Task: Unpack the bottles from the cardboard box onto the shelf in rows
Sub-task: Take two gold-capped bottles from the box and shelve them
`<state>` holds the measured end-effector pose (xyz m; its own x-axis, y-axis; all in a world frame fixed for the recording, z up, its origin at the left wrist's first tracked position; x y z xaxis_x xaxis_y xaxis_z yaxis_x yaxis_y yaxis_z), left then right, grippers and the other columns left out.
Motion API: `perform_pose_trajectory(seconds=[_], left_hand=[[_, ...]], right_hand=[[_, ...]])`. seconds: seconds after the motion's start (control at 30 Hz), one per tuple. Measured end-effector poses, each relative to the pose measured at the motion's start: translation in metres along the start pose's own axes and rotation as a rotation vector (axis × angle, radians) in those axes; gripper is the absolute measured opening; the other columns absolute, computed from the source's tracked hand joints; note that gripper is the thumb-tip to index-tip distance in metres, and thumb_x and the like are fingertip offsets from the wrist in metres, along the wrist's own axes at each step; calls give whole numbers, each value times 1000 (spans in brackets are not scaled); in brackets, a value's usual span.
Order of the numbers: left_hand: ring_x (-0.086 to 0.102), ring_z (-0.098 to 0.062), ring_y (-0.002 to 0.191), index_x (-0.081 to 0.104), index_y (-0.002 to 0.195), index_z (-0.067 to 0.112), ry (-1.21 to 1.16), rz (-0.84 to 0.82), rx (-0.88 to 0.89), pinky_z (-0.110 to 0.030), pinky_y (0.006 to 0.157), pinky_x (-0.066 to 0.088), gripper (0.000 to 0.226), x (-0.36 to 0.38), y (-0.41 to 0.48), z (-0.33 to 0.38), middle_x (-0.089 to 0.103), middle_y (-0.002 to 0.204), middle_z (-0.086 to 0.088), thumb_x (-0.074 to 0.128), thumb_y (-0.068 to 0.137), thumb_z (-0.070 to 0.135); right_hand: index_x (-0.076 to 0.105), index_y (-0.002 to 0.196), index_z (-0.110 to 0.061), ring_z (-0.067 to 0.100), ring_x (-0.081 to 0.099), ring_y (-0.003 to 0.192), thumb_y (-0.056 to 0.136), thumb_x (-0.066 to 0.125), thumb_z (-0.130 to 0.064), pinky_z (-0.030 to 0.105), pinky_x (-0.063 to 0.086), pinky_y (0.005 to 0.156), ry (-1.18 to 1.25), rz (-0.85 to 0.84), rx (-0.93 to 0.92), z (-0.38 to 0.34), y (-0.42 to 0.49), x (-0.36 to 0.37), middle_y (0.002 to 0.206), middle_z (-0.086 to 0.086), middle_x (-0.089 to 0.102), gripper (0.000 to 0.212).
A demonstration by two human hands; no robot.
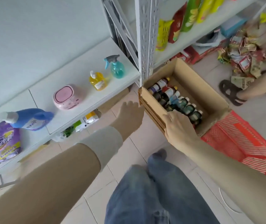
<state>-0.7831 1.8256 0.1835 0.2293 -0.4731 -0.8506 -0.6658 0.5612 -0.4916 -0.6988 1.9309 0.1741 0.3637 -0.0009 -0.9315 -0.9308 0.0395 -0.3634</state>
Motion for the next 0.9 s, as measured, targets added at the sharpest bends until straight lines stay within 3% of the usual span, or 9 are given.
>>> perform_pose_trajectory(seconds=[0.23, 0.43, 0.53, 0.6, 0.73, 0.9], left_hand=[[44, -27, 122, 40, 135, 13, -64, -73, 100, -36, 101, 34, 41, 21, 83, 42, 47, 134, -10, 44, 97, 26], [52, -30, 116, 50, 124, 11, -50, -46, 225, -38, 94, 39, 32, 10, 170, 49, 57, 122, -10, 45, 95, 24], [55, -30, 112, 52, 119, 11, -43, -77, 285, -38, 89, 42, 29, 7, 228, 45, 60, 118, -10, 43, 95, 24], [54, -30, 112, 51, 123, 11, -70, -88, 273, -40, 93, 41, 32, 10, 258, 39, 60, 118, -11, 46, 95, 26], [54, -32, 116, 46, 131, 10, -137, -169, 279, -40, 96, 42, 38, 37, 324, 39, 56, 125, -13, 46, 95, 24], [45, -32, 124, 35, 138, 11, -243, -231, 249, -42, 94, 44, 46, 71, 388, 49, 41, 135, -14, 47, 95, 22]], right_hand=[[63, 93, 1, 40, 62, 83, 68, 71, -4, 45, 54, 68, 122, -74, 113, 59, 27, 60, 88, 22, 64, 27], [63, 93, 2, 39, 63, 81, 65, 74, -4, 43, 55, 64, 231, -130, 257, 98, 69, 90, 87, 21, 65, 31], [65, 100, 2, 39, 66, 86, 62, 79, -11, 42, 57, 68, 293, -190, 341, 115, 102, 100, 92, 22, 67, 42], [64, 106, 2, 39, 66, 92, 65, 80, -14, 44, 57, 72, 313, -208, 367, 119, 123, 104, 98, 23, 67, 47], [37, 137, -7, 31, 45, 126, 94, 47, -28, 39, 41, 102, 395, -272, 428, 128, 179, 131, 136, 16, 47, 49], [33, 139, -8, 27, 40, 129, 96, 41, -30, 37, 38, 101, 722, -280, 679, 140, 236, 179, 138, 13, 42, 48]])
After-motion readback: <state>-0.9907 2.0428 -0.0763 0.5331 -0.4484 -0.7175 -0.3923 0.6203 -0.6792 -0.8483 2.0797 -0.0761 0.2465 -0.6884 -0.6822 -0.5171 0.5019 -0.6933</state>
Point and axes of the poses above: each hand's wrist, its own y-axis towards the middle knuckle, its own x-axis out of the palm, z = x × y, the point moved 6 cm from there along y, towards the middle knuckle
